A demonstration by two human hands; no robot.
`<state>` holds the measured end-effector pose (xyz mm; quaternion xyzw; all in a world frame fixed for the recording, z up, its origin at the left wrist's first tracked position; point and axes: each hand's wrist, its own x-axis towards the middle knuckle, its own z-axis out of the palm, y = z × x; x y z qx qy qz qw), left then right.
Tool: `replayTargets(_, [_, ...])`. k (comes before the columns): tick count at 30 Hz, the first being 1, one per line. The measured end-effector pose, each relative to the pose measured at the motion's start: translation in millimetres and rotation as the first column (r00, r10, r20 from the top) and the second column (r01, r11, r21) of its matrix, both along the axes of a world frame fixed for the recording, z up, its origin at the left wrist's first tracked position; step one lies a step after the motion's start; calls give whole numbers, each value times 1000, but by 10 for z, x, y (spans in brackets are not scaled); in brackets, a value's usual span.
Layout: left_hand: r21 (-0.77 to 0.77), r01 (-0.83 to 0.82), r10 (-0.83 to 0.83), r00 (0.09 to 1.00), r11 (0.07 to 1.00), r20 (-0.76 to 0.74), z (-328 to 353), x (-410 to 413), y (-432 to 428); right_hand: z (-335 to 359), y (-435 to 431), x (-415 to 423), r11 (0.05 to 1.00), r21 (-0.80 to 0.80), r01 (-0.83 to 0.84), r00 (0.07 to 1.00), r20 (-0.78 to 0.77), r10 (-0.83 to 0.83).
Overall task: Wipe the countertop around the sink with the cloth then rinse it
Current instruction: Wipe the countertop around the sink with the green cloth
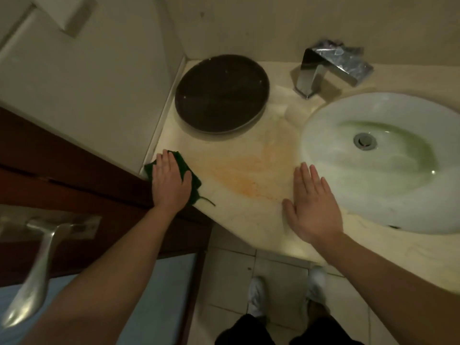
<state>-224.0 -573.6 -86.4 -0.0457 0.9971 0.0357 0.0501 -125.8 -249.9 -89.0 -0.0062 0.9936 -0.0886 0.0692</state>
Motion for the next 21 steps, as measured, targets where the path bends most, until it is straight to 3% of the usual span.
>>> replayTargets(10, [33,179,-180,984,983,13,44,-78,516,-11,-16,12,1000,-9,20,1000,-5,-20])
replayTargets(16, [56,429,-431,902,902,30,4,370,1296,-17,-34,35,1000,1,30,1000,-9,-30])
replayTargets(21, [114,548,-555,831,828,35,22,511,1085,3,-28,37,1000,12,27,1000,-6,-27])
